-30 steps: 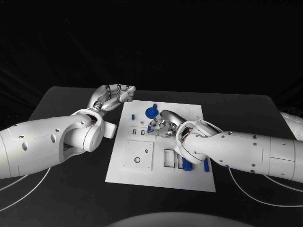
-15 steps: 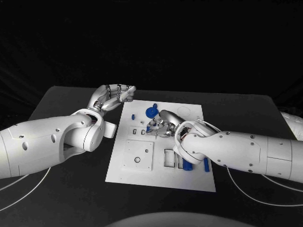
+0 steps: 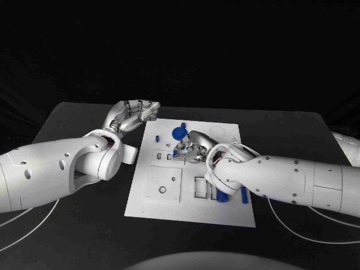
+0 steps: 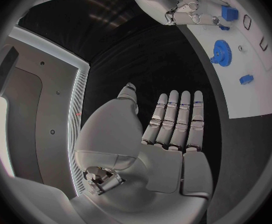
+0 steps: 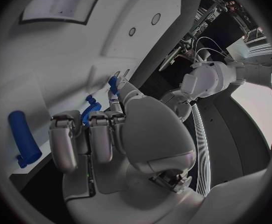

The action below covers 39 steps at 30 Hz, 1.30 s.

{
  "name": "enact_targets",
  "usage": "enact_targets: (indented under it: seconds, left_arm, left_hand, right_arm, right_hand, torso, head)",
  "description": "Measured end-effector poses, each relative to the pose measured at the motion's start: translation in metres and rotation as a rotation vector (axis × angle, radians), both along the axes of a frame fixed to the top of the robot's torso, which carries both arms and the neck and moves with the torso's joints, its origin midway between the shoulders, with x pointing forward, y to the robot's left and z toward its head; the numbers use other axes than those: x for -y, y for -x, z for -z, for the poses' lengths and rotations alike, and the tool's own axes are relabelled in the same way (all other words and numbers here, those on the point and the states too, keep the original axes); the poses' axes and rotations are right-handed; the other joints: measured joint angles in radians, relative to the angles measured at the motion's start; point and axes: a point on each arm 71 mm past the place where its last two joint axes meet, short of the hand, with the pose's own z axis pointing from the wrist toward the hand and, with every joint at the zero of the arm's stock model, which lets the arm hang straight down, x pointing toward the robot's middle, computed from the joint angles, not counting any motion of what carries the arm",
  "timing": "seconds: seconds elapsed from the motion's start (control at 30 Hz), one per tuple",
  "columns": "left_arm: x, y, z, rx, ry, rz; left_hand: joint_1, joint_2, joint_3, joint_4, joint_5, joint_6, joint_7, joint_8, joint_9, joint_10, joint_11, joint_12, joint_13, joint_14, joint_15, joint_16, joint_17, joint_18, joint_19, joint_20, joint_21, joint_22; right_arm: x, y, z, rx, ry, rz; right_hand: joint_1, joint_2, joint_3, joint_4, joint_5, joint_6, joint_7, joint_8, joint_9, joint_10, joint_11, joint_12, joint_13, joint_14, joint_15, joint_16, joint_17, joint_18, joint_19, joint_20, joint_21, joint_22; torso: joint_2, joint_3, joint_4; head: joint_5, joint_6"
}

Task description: Assemble the parts on the task board

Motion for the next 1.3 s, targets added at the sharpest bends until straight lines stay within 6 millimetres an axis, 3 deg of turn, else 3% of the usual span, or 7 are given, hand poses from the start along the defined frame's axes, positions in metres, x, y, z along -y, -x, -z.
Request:
enact_targets:
  seconds: [0.8, 1.07, 1.3]
  left_arm:
    - [0.0000, -0.0002, -0.0001, 0.001, -0.001, -0.002]
    - [0.0004, -0.0003, -0.0001, 0.001, -0.001, -0.001]
    - [0.0006, -0.0005, -0.0006, 0.003, 0.000, -0.001]
  left_hand:
    - [0.000, 0.000, 0.000, 0.000, 0.000, 0.000, 0.000, 0.000, 0.000, 0.000, 0.000, 0.000, 0.000, 0.000, 0.000, 0.000, 0.000, 0.000, 0.000, 0.000, 0.000, 0.000]
    - [0.004, 0.004, 0.000, 0.000, 0.004, 0.000, 0.000, 0.000, 0.001, 0.000, 0.000, 0.000, 0.001, 0.000, 0.000, 0.000, 0.001, 0.000, 0.000, 0.000, 0.000, 0.000]
    - [0.004, 0.004, 0.000, 0.000, 0.004, 0.000, 0.000, 0.000, 0.001, 0.000, 0.000, 0.000, 0.001, 0.000, 0.000, 0.000, 0.001, 0.000, 0.000, 0.000, 0.000, -0.001]
  right_arm:
    - [-0.0030, 0.0013, 0.0026, -0.020, 0.013, -0.021]
    - [-0.0040, 0.0017, 0.0031, -0.026, 0.020, -0.028]
    - [-0.0033, 0.0020, 0.0040, -0.027, 0.026, -0.028]
  right_hand:
    - [-0.003, -0.003, -0.012, -0.001, 0.000, -0.010, 0.003, -0.010, -0.006, 0.000, 0.000, 0.001, 0.000, -0.004, 0.004, 0.000, 0.000, 0.000, 0.000, 0.007, 0.000, 0.000]
    - [-0.008, -0.031, -0.029, -0.013, -0.004, -0.049, 0.014, -0.011, -0.021, 0.000, 0.007, -0.003, -0.003, -0.002, 0.009, 0.000, 0.000, 0.000, 0.000, 0.014, 0.000, 0.000]
    - [-0.010, -0.039, -0.034, -0.018, -0.004, -0.083, 0.026, -0.011, -0.032, -0.002, 0.019, -0.003, -0.002, -0.004, 0.018, 0.000, 0.000, 0.000, 0.000, 0.021, 0.000, 0.000]
  torso:
    - [-0.002, 0.0008, 0.0019]
    - [-0.001, 0.0007, 0.0018]
    - [-0.001, -0.0001, 0.0012]
  head:
    - [-0.004, -0.006]
    - [-0.002, -0.003]
    - [-0.004, -0.003]
